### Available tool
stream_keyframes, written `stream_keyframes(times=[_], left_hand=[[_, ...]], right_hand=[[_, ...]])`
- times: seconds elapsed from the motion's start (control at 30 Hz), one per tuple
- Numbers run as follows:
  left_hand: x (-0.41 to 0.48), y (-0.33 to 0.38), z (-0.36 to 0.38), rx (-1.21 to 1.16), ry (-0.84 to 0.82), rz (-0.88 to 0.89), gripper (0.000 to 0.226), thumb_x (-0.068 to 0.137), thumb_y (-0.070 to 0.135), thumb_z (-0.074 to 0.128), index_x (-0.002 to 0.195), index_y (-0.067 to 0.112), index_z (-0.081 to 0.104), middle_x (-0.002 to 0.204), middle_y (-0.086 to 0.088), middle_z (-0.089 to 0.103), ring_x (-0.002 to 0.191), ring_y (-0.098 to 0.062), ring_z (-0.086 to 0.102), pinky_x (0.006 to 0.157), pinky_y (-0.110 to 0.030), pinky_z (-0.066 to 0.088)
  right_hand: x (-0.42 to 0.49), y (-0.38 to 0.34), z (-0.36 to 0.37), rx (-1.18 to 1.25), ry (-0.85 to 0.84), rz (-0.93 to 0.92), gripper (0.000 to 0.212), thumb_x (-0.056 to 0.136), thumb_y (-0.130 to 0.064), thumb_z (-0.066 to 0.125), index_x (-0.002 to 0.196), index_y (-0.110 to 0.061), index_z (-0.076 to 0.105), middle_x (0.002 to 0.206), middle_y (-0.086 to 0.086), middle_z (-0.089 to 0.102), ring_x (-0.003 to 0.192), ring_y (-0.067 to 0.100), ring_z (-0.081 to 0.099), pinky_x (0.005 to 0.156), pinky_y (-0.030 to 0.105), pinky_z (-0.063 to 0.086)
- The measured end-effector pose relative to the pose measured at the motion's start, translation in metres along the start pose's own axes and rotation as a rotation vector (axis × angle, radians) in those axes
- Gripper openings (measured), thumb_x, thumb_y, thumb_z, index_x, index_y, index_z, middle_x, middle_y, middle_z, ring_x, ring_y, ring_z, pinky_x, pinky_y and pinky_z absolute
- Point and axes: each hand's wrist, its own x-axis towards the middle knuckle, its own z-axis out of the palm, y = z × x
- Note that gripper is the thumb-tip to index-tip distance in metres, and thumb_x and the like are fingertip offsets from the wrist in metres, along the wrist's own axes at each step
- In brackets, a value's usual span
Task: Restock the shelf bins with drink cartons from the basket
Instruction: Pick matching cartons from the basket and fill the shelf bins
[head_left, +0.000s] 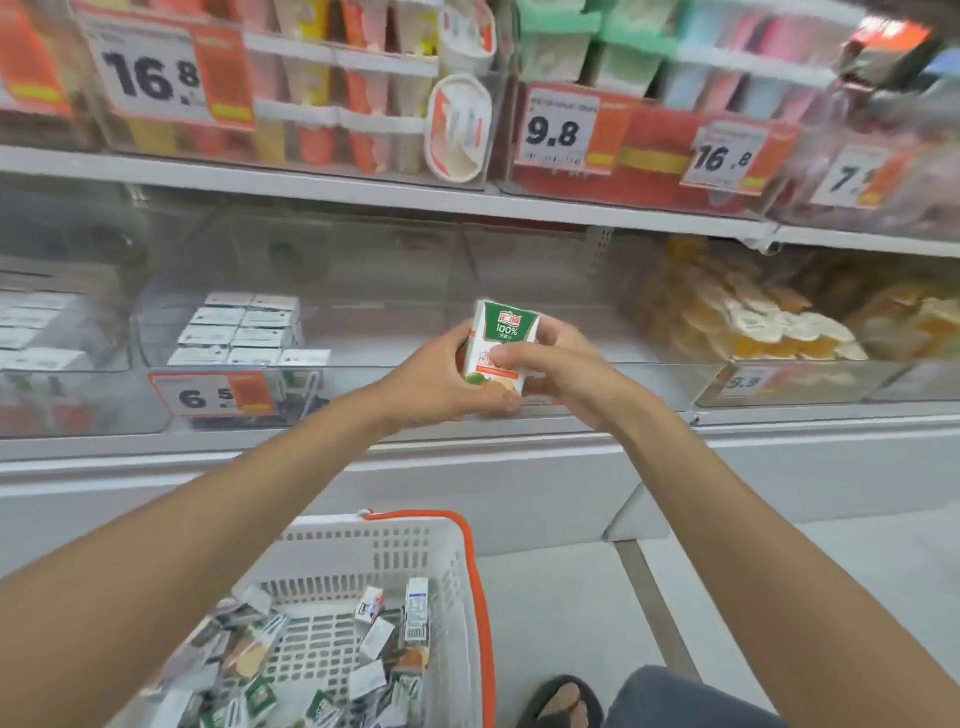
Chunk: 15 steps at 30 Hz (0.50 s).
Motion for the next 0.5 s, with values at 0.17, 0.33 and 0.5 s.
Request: stream_keyframes(times=[0.17, 0.33, 0.5], left_hand=[[0.055, -0.012, -0.011, 0.563, 0.084, -0.119, 0.150, 0.033, 0.088, 0.067, 0.154, 0.026, 0.003, 0.161, 0.002, 0.011, 0.148, -0.020, 0.010, 0.117, -0.041, 0.019], [0.080, -0.048, -0.024, 0.837, -0.020, -0.190, 0.152, 0.039, 0.091, 0.064, 0.151, 0.027, -0.017, 0.162, 0.000, 0.008, 0.147, -0.022, 0.012, 0.115, -0.040, 0.024], [0.082, -0.060, -0.024, 0.801, 0.019, -0.146, 0.148, 0.038, 0.092, 0.064, 0.148, 0.039, -0.021, 0.159, 0.006, 0.020, 0.140, -0.017, 0.033, 0.104, -0.038, 0.041]], right_hand=[[0.035, 0.009, -0.063, 0.017, 0.297, -0.080, 0.055, 0.073, -0.017, 0.082, 0.121, -0.017, 0.055, 0.111, 0.006, 0.071, 0.096, 0.020, 0.072, 0.077, 0.034, 0.059], [0.101, 0.022, -0.102, -0.163, 0.434, -0.131, 0.068, 0.066, -0.012, 0.088, 0.122, -0.014, 0.048, 0.102, -0.005, 0.066, 0.075, -0.006, 0.066, 0.061, 0.011, 0.050], [0.159, 0.045, -0.101, -0.334, 0.221, -0.088, 0.070, 0.065, -0.015, 0.089, 0.120, -0.021, 0.046, 0.120, -0.007, 0.057, 0.089, -0.005, 0.061, 0.068, 0.010, 0.050]])
